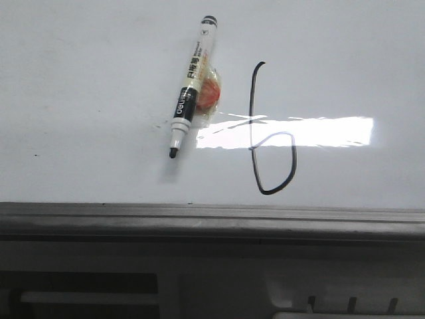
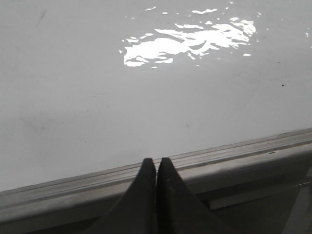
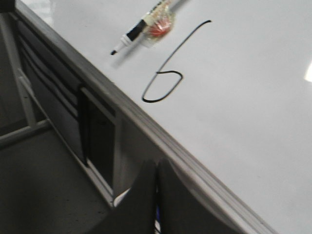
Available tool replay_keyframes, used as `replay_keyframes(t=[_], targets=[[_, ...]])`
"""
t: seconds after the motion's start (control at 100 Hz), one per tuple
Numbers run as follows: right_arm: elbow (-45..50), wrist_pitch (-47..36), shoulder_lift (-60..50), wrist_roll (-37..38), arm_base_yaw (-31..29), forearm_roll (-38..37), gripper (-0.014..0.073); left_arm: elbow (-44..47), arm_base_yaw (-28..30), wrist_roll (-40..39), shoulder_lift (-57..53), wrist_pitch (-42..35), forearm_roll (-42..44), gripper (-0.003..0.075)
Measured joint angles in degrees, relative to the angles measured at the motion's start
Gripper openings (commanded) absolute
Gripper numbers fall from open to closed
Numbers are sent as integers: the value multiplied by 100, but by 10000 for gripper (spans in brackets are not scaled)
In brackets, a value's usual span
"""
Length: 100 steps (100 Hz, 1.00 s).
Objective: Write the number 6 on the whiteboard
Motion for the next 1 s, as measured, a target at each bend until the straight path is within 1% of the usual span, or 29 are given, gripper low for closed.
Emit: replay_keyframes(t=[0.06,0.15,0.3,0.39,0.46,0.59,0.79,1.0], targets=[[101,-91,0,0,-322,-172,-54,0,0,0,0,0,0,-19],[366,-465,0,0,-1074,-251,-54,0,0,0,0,-4,0,-19],[1044,-1807,0,23,-2398,-212,-54,0,0,0,0,-4,0,-19],[1532,-2447,0,248,-2955,-83,-54,0,0,0,0,-4,0,-19],[1745,-2628,0,470,-3260,-37,-54,0,0,0,0,-4,0,-19],[1745,-2501,0,767,-3567,0,-54,0,0,0,0,-4,0,-19],[1745,-1652,0,840,-3689,0,-55,0,0,0,0,-4,0,-19],[1745,-1592,-260,849,-3689,-135,-55,0,0,0,0,-4,0,-19]])
